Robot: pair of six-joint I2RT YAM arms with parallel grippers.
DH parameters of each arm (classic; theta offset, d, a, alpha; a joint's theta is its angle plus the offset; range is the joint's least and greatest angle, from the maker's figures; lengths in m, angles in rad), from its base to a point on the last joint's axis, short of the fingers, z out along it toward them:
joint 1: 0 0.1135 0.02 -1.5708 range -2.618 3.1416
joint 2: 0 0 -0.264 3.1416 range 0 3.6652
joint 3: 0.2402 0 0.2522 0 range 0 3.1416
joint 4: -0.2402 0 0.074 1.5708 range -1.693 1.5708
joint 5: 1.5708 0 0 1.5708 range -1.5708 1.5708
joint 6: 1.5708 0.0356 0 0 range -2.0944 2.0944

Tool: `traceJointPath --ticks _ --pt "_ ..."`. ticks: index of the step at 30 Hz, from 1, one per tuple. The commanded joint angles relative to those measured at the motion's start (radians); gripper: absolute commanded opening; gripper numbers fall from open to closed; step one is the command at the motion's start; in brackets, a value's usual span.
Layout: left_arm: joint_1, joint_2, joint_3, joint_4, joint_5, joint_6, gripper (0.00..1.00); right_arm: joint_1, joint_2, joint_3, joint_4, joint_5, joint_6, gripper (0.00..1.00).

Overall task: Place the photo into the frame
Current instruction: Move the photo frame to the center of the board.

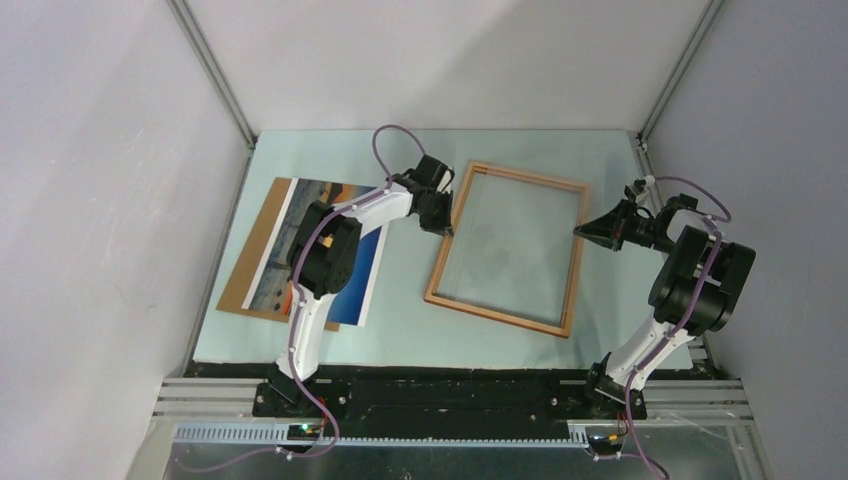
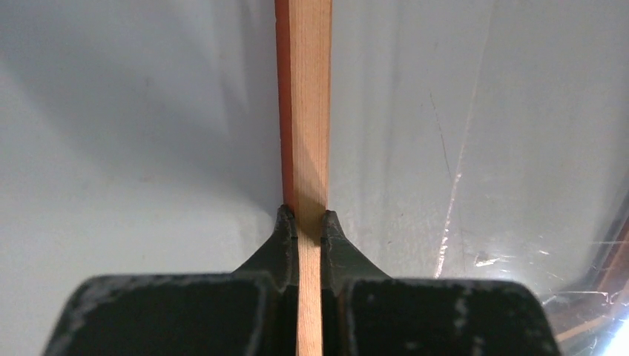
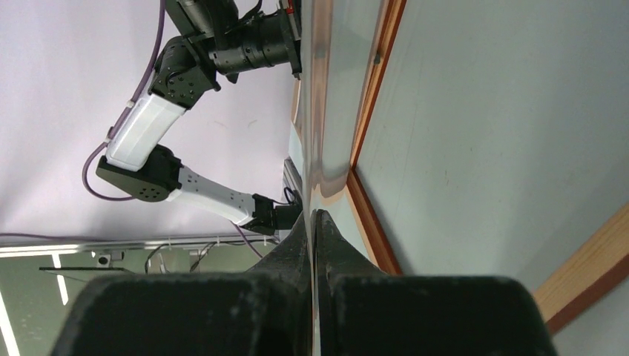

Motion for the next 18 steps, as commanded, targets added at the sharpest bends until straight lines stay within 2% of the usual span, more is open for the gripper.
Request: traceJointPath --ticks 1,7,18 --pt "0.005 -0.081 -0.126 0.006 0.002 -0.063 0.0 0.045 -0.006 0.035 0.051 -0.067 0.032 0.0" --pt "0.043 -0.155 -0.271 0.06 0.009 -0.121 0.0 0.108 0.009 0.055 0.075 -0.1 0.036 0.0" --pt "0.135 -0.237 -0.503 0.176 0.048 -0.218 0.0 0.223 0.046 0.058 0.407 -0.062 0.364 0.0"
